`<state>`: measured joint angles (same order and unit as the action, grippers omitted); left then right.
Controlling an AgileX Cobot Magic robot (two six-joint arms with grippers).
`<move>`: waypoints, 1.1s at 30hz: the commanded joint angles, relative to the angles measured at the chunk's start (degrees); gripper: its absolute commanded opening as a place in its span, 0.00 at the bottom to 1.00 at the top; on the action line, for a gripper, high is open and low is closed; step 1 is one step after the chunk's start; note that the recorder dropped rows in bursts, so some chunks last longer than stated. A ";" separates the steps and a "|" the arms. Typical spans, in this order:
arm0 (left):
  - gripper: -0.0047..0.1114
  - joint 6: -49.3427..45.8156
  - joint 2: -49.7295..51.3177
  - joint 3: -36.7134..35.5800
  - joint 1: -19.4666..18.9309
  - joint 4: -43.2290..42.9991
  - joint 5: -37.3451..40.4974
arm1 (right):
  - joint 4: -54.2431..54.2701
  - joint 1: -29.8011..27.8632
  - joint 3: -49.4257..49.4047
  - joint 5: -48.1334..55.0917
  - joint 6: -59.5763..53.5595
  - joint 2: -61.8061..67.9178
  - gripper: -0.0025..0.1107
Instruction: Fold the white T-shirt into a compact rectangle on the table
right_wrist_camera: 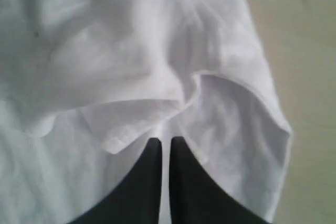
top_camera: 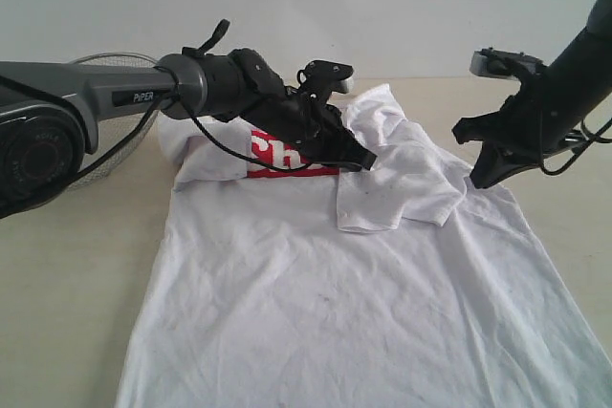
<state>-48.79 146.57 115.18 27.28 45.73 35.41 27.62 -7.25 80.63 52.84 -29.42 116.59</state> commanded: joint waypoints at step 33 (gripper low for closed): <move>0.08 0.56 0.75 -0.18 -0.77 -1.44 -0.03 | 10.66 4.51 0.00 -2.29 -2.81 4.66 0.02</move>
<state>-48.68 146.57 115.18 27.05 45.87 35.51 38.58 -2.80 80.63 54.17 -31.44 121.46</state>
